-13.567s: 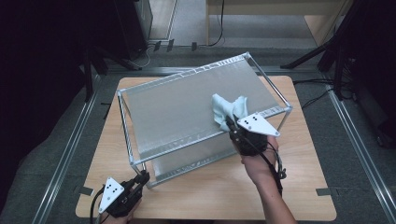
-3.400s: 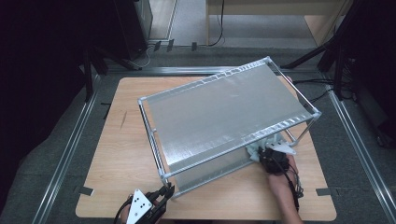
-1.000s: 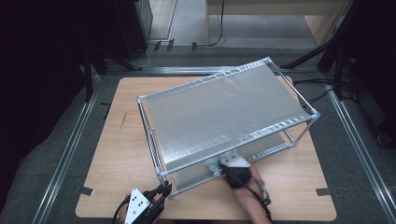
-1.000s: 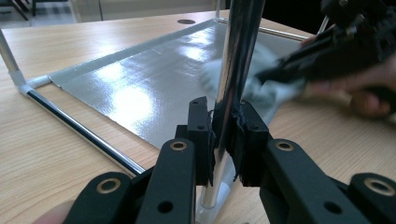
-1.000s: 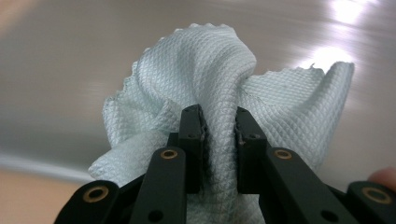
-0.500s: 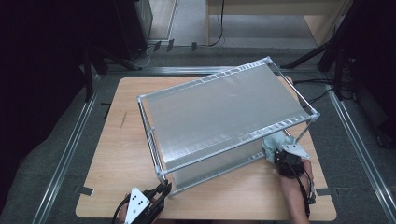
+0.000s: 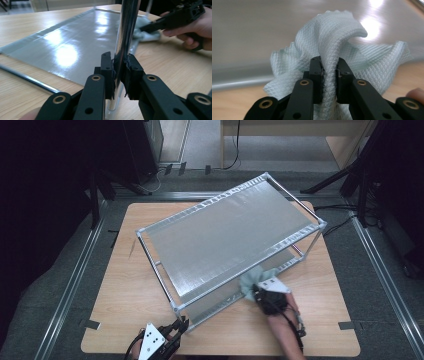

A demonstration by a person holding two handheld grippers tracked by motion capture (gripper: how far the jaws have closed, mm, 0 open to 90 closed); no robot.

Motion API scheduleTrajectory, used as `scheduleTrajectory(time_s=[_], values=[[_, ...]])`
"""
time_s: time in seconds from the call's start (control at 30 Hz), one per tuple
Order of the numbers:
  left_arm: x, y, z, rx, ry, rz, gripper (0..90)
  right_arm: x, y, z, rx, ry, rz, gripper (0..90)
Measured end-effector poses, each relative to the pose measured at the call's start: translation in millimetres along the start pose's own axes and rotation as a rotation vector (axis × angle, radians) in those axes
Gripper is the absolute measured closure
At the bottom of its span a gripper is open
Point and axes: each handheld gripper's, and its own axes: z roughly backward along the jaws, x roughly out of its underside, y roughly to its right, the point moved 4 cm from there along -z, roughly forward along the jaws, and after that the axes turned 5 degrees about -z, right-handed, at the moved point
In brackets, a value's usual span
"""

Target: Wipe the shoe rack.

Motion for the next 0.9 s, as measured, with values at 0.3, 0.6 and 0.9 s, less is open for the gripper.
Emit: scheduleTrajectory(time_s=[0.3, 0.6, 0.9], values=[[0.5, 6.1, 0.4, 0.014, -0.001, -0.017, 79.8, 13.4, -131.2, 8.9, -0.501, -0.007, 0.306, 79.4], [1.0, 5.6, 1.0, 0.012, -0.002, -0.017, 79.8, -0.5, -55.6, -10.3, -0.230, -0.015, 0.203, 79.8], [1.4, 5.0, 0.5, 0.006, 0.000, -0.012, 79.8, -9.0, 63.2, -6.7, 0.120, 0.017, -0.001, 79.4]])
